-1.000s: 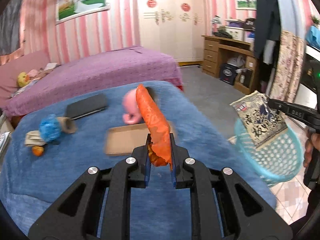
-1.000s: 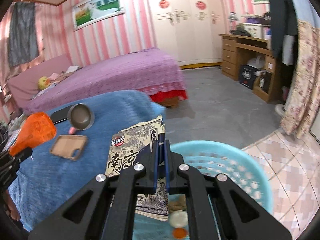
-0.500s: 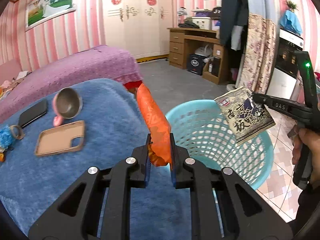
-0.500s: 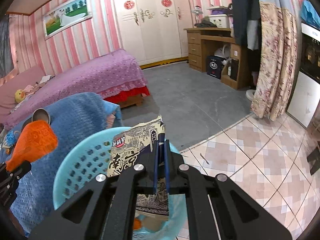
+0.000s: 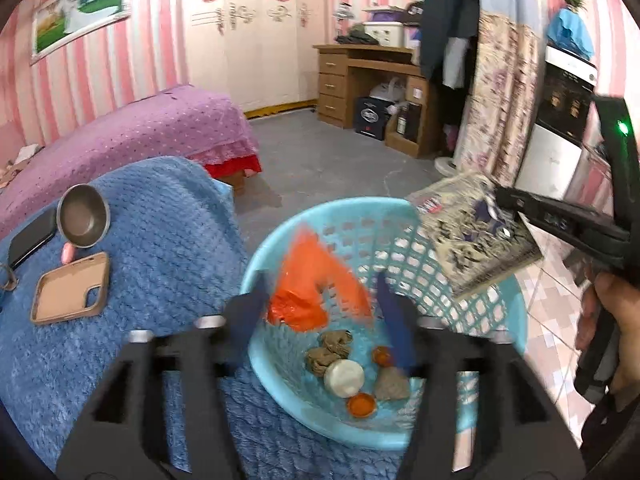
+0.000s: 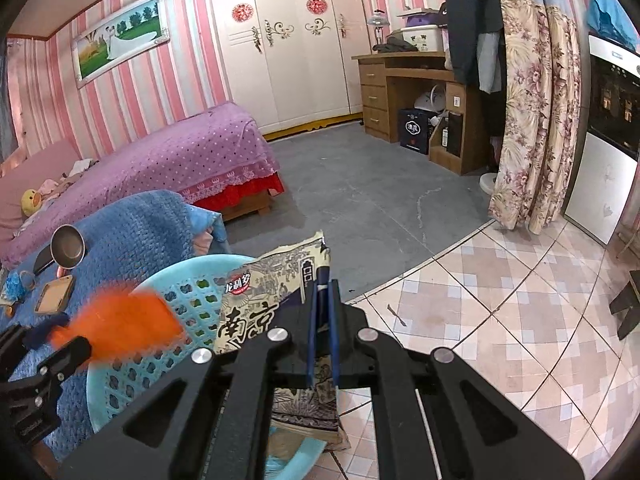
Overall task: Collect trash
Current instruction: 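Open both tools to drop the wrapper and snack bag into the basket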
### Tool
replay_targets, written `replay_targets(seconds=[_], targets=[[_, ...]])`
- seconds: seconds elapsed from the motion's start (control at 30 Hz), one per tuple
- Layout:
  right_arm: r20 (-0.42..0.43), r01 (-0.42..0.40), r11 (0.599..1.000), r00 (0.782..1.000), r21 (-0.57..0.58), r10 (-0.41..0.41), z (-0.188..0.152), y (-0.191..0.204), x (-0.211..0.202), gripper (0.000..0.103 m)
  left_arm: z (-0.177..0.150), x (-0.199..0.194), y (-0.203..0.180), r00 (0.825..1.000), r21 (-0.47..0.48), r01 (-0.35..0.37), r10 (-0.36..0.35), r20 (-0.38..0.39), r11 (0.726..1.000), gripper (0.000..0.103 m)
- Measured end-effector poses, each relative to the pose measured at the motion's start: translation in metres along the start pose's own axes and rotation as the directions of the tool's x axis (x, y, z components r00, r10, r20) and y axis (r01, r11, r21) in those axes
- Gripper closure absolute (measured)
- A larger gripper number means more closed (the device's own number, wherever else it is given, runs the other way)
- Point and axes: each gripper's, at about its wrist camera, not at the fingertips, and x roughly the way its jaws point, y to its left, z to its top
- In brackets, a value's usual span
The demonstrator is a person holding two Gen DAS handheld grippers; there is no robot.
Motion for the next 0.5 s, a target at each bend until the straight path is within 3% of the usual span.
replay_targets(seconds=[0.13, 0.3, 0.5], targets=[[0.0, -0.002, 1.0, 1.0, 0.007, 0.002, 0.0, -0.001, 0.0, 0.097, 0.003, -0.005, 0.015, 0.997, -0.038, -0.062, 0.064, 0.033, 0.997, 0.014], [-0.004, -0.008, 1.0, 1.0, -0.003, 0.008, -0.001, 0.004, 0.001, 0.097, 0.01, -0.011, 0.041, 0.987, -0.112, -0.145, 0.152, 0.06, 0.983, 0.007], [-0.009, -0.022, 0.999, 1.0, -0.023, 0.022, -0.001, 0.018, 0.003, 0.097, 0.013, -0.016, 0.062, 0.977, -0.181, -0.189, 0.204, 0.069, 0.965, 0.006]])
